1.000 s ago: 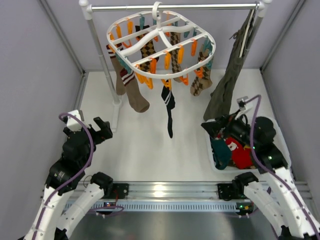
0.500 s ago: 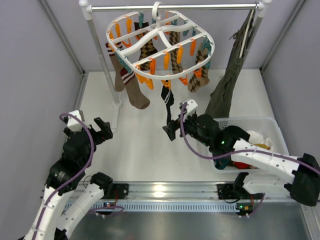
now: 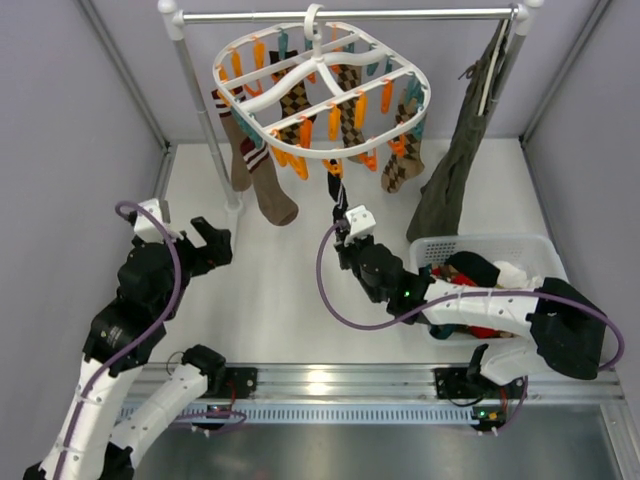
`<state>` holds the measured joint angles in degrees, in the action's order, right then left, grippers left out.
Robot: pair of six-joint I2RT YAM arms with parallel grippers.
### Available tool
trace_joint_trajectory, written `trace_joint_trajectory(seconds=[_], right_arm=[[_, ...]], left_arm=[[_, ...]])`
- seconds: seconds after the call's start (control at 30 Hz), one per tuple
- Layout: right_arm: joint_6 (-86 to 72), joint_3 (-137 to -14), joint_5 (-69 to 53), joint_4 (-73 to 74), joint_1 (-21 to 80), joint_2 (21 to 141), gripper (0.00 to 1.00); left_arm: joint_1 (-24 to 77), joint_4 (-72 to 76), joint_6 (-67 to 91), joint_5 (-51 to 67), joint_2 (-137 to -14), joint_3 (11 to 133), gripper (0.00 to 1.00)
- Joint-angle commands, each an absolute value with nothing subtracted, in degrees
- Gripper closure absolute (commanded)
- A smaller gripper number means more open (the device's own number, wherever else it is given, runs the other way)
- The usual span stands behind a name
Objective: Remove the socks clipped to the hanger
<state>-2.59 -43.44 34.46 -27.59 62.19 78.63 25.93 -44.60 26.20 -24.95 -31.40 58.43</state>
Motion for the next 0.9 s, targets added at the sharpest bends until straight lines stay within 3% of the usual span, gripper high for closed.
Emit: trace_joint_trajectory(seconds=[0.0,0.2,0.27,0.5,0.6,0.63,0.73,0.87], right_arm=[[-1.5,-42.63,40.25,-37.53,64.77,78.48,1.0],[-2.54,-43.24,44.73,-36.66,69.07,78.49,1.0],[-3.25,-43.33,45.96,-36.3,70.04,78.75,1.0],[-6.85,-42.28,45.7,-34.1,72.16,79.71,1.0],[-6.59,-42.62,46.75,-33.23,73.39,80.68,1.0],[-6.68,-42.97,47.45,-32.79,73.65,80.77,1.0],[-6.77,-43.33,47.73,-31.73,74.53,80.86,1.0],[-6.94,-43.42,48.43,-30.41,75.49,81.03,1.0]], left_arm=[[26.02,-42.19,30.92,-14.09,-35.66,65.46,0.02],[26.1,-32.1,35.84,12.96,-46.74,71.54,0.02],[28.11,-31.46,36.12,12.67,-49.83,73.12,0.02],[48.41,-31.81,31.04,-9.37,-55.1,82.42,0.02],[63.48,-32.25,26.91,-26.94,-58.96,85.33,0.02],[66.5,-32.95,26.11,-37.68,-60.28,86.21,0.02],[75.29,-32.96,22.86,-50.84,-63.28,89.03,0.02],[76.38,-32.96,18.64,-58.51,-68.28,93.59,0.02]])
